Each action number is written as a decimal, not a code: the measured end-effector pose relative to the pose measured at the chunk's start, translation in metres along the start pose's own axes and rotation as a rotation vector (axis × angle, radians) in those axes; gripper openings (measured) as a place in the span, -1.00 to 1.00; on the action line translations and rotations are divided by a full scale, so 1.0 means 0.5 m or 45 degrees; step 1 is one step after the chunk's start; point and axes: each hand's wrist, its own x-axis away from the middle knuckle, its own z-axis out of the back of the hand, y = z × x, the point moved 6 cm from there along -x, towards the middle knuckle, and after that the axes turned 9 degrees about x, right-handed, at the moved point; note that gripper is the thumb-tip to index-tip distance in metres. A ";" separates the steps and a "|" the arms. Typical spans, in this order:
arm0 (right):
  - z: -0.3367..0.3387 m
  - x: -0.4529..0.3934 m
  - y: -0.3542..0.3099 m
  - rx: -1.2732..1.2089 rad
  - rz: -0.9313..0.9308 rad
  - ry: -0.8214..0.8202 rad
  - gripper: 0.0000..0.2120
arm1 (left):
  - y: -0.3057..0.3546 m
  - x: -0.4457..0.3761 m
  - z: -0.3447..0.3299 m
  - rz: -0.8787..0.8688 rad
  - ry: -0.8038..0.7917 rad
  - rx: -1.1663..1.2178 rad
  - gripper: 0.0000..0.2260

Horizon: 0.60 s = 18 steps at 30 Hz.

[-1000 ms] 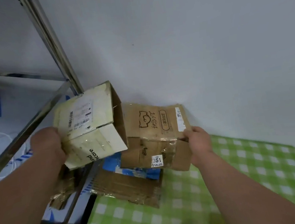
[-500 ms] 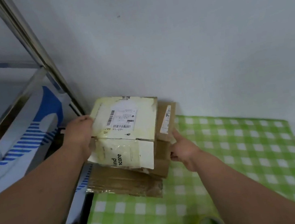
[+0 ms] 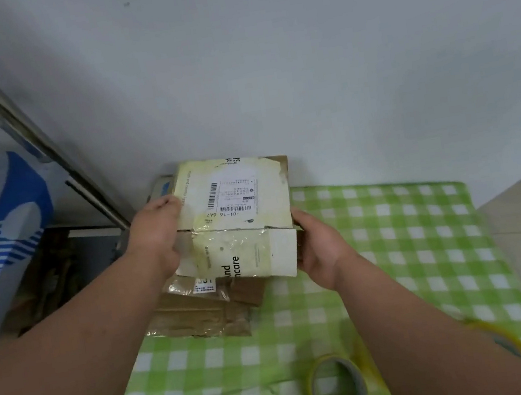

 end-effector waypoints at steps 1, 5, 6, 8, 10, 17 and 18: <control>0.014 0.004 -0.005 -0.039 0.009 0.002 -0.64 | -0.002 0.009 -0.010 0.023 -0.005 0.033 -0.89; 0.086 0.033 -0.018 -0.089 0.044 0.009 -0.78 | -0.026 0.044 -0.070 0.116 -0.096 0.160 -0.90; 0.108 0.039 -0.020 -0.018 0.064 0.053 -0.82 | -0.037 0.055 -0.089 0.148 -0.141 0.154 -0.89; 0.158 0.055 -0.026 0.152 0.116 0.189 -0.76 | -0.063 0.075 -0.126 0.178 -0.208 0.074 -0.87; 0.211 0.071 -0.034 0.258 0.167 0.338 -0.74 | -0.088 0.086 -0.159 0.136 -0.236 -0.031 -0.79; 0.340 0.118 -0.052 0.602 0.354 0.635 -0.85 | -0.186 0.145 -0.230 0.145 -0.243 -0.239 -0.66; 0.348 0.125 -0.054 0.653 0.392 0.659 -0.85 | -0.198 0.153 -0.234 0.162 -0.247 -0.258 -0.66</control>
